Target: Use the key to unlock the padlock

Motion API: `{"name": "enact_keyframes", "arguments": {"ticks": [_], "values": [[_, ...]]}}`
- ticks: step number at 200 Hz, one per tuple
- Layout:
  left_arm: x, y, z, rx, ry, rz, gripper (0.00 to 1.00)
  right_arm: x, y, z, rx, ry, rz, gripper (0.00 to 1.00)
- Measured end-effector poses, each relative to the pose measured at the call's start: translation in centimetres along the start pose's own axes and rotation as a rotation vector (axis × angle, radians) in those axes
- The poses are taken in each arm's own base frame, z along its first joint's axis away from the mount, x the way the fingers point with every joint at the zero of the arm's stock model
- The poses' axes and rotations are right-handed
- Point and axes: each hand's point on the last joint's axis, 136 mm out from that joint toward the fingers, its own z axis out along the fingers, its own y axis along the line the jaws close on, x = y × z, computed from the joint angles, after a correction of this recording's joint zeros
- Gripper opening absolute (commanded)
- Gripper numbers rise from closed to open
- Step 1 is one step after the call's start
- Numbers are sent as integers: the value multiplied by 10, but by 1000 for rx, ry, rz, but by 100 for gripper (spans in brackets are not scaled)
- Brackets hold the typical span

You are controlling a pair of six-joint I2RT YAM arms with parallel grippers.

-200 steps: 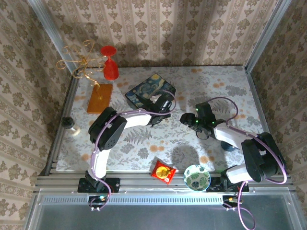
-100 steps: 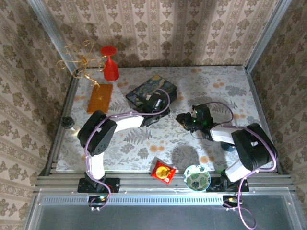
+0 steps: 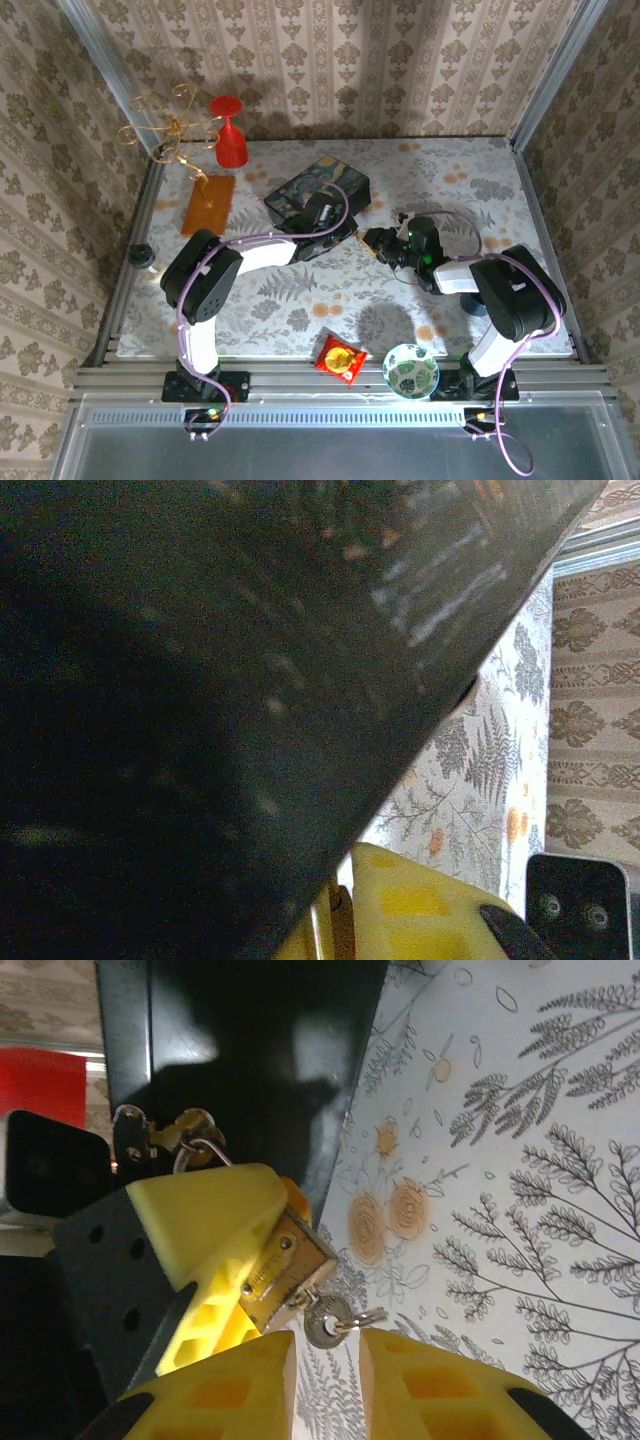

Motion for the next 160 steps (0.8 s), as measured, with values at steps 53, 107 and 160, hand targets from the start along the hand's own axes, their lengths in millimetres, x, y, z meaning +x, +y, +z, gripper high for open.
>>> {"name": "enact_keyframes", "arguments": {"ticks": [53, 107, 160], "values": [[-1, -4, 0, 31, 12, -41, 4, -2, 0, -1, -8, 3, -36, 23], [-2, -6, -1, 47, 27, -82, 4, 2, 0, -8, 25, 22, -185, 37], [2, 1, -5, 18, 70, -117, 2, 7, 40, -38, 186, -69, -635, 37]]}}
